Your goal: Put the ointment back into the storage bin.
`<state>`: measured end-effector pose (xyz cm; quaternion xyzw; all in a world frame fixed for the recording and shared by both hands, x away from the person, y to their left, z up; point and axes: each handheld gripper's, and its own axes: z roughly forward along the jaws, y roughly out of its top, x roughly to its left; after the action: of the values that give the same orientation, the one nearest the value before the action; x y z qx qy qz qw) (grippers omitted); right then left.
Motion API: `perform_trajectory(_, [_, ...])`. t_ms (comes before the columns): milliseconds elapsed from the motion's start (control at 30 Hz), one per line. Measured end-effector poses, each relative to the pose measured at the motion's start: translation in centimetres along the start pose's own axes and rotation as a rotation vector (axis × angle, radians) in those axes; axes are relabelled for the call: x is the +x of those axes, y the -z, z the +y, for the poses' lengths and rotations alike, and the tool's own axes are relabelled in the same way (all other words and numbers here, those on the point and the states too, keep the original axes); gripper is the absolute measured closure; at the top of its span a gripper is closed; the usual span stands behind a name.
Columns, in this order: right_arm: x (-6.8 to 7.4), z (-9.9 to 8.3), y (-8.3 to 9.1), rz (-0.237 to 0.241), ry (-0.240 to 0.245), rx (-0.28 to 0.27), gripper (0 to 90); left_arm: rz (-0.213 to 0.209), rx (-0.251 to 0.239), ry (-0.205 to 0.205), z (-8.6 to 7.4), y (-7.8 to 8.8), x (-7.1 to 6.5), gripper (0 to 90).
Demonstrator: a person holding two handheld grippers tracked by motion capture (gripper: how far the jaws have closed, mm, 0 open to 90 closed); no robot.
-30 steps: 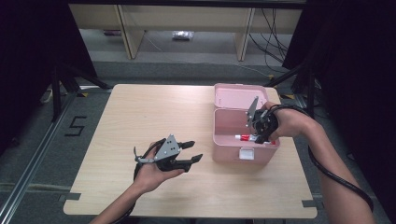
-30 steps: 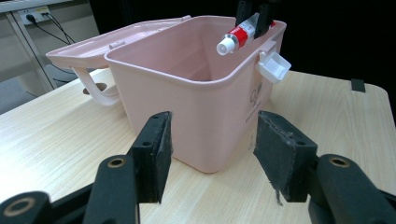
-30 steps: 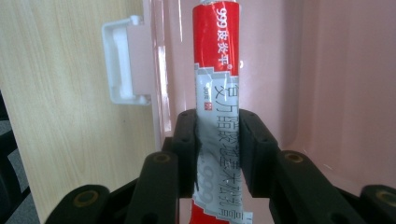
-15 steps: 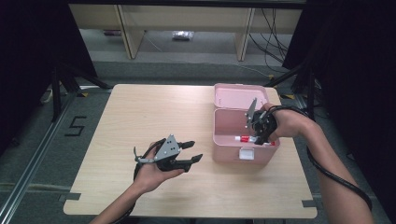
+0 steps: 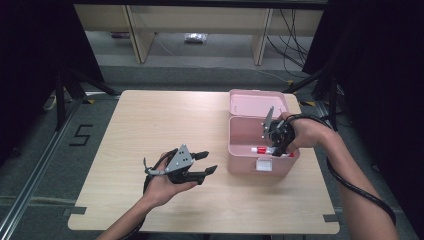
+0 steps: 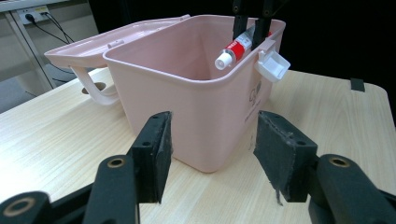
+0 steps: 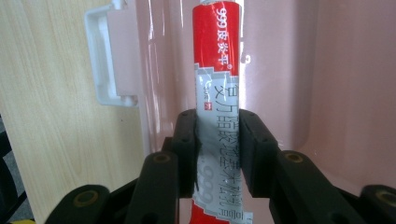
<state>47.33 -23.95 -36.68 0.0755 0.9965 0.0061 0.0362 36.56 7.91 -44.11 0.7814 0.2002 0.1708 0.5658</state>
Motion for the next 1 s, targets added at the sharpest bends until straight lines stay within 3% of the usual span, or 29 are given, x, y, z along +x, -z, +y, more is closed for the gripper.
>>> perform_trajectory(33, [0.0,0.0,0.0,0.003,-0.004,0.002,71.2,0.0,0.0,0.0,0.0,0.0,0.0,45.5])
perform_trajectory(100, [-0.3,0.0,-0.3,0.006,0.039,-0.022,71.3,0.001,0.001,0.002,0.0,0.0,0.0,45.5])
perform_trajectory(167, [-0.3,0.0,-0.3,0.006,0.032,-0.015,71.2,0.001,0.002,0.001,0.0,0.1,0.0,45.5])
perform_trajectory(200, [-0.1,0.0,-0.3,0.005,0.0,0.003,71.2,0.001,0.001,0.001,0.0,0.1,0.0,45.5])
perform_trajectory(333, [-0.1,0.1,-0.5,0.016,-0.018,-0.013,71.2,-0.002,-0.004,0.0,0.0,0.0,0.0,45.5])
perform_trajectory(367, [-0.3,0.2,-0.7,0.019,0.021,-0.014,71.2,0.0,-0.004,0.007,0.0,0.0,0.0,45.5])
perform_trajectory(433, [-0.1,0.2,-0.7,0.022,-0.024,0.004,71.2,-0.001,0.001,0.0,0.0,0.0,0.0,45.5])
perform_trajectory(467, [-0.4,0.2,-0.9,0.026,0.014,-0.009,71.2,-0.001,0.002,0.002,0.0,0.0,0.0,45.5])
perform_trajectory(533, [-0.5,0.2,-1.1,0.022,0.018,-0.022,71.2,0.0,0.003,0.003,0.0,0.0,-0.1,45.5])
perform_trajectory(567, [-0.3,0.2,-1.0,0.022,-0.022,0.006,71.2,-0.001,0.003,0.003,0.0,0.0,0.0,45.5])
perform_trajectory(667, [-0.2,0.2,-1.1,0.026,-0.037,0.006,71.2,0.001,0.002,0.004,0.0,0.0,0.0,45.5])
perform_trajectory(733, [-0.3,0.2,-1.1,0.026,-0.026,0.004,71.2,-0.002,0.002,0.001,0.0,0.0,0.0,45.5])
perform_trajectory(800, [-0.8,0.1,-1.5,0.026,0.036,-0.03,71.2,-0.001,0.003,0.007,0.0,0.0,-0.1,45.5])
perform_trajectory(833, [-0.8,0.1,-1.5,0.026,0.03,-0.02,71.2,-0.003,0.003,0.003,0.0,-0.1,-0.1,45.5])
perform_trajectory(867, [-0.6,0.2,-1.4,0.03,-0.012,0.002,71.2,-0.005,0.003,-0.002,0.0,-0.1,-0.1,45.5])
perform_trajectory(933, [-0.5,0.2,-1.4,0.034,-0.03,0.007,71.2,-0.004,0.002,-0.001,0.0,0.0,-0.1,45.4])
perform_trajectory(1000, [-0.7,0.2,-1.6,0.03,0.002,-0.012,71.2,-0.004,0.004,-0.002,0.0,0.0,-0.1,45.4])
